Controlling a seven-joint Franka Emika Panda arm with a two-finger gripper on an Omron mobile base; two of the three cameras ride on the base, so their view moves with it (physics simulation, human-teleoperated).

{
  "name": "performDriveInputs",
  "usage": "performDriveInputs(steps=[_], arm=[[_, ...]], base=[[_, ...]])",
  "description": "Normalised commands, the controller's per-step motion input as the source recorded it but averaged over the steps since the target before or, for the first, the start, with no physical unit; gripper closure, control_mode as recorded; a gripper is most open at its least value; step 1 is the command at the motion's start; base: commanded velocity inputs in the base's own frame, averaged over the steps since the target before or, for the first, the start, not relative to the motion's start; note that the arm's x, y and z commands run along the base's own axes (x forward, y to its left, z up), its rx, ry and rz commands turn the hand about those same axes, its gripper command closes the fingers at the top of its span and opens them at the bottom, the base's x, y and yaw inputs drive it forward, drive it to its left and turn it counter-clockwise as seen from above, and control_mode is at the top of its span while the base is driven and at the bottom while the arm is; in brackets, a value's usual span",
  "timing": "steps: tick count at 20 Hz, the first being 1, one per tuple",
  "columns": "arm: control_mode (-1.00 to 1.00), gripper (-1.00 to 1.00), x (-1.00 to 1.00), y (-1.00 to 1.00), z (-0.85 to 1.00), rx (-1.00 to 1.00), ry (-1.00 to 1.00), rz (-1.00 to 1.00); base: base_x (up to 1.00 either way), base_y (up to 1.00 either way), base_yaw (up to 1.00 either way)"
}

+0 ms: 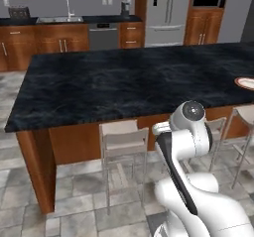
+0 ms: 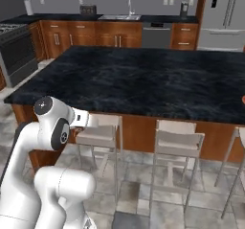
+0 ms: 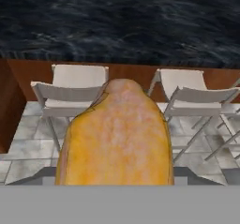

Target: Take the chicken drumsticks from the pan and place one on each plate on the dining counter.

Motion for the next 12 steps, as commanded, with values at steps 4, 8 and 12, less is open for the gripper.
performDriveInputs(steps=[4, 8, 12], arm=[[1.0, 1.0, 0.0, 0.0, 0.0, 0.0, 0.0, 0.0], [1.0, 1.0, 0.0, 0.0, 0.0, 0.0, 0.0, 0.0], [1.0, 1.0, 0.0, 0.0, 0.0, 0.0, 0.0, 0.0]], base=[[0.11, -1.0, 0.0], [0.2, -1.0, -0.01], [0.26, -1.0, -0.02]])
